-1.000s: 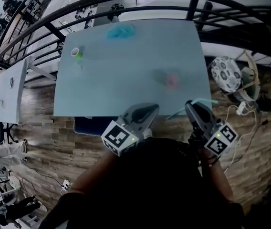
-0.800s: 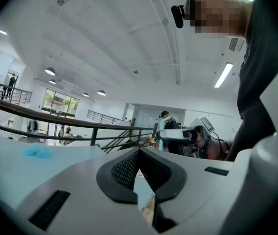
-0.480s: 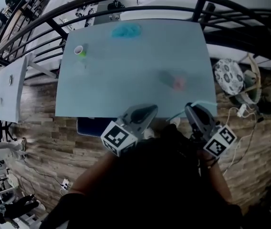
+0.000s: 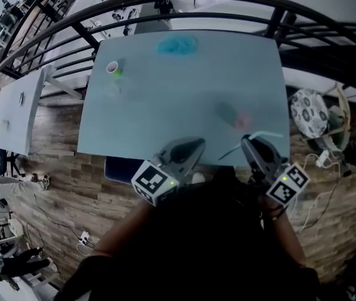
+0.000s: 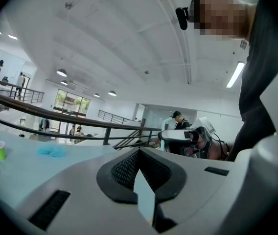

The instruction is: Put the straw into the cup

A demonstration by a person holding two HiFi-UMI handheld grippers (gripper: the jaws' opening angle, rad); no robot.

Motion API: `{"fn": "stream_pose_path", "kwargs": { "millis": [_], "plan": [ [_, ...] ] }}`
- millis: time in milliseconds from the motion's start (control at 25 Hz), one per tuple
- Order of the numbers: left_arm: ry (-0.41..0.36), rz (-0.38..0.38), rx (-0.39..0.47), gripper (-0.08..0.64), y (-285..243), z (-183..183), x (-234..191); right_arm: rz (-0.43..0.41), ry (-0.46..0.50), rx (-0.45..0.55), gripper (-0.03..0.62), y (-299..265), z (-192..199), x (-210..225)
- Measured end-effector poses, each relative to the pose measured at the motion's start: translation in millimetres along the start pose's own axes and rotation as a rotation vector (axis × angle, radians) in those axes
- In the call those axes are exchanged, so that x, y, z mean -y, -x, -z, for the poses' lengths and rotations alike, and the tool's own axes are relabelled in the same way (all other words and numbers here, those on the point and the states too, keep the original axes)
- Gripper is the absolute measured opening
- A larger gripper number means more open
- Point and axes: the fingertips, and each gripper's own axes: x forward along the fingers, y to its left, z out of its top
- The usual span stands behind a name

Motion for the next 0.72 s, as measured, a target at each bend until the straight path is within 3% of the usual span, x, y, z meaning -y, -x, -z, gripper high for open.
{"fn": "stream_pose_path", "kwargs": {
  "millis": [360,720],
  "plan": [
    [0.02,0.0,-0.005,0.012,-52,-16,-27,0.032,-0.005,-0.011,0.032,-7,-36,54],
    [0.036,0.024,-0.061,0.012,-106,-6,-37,0.1,0.026,-0.052,0.032,4,-50,123]
  ]
}}
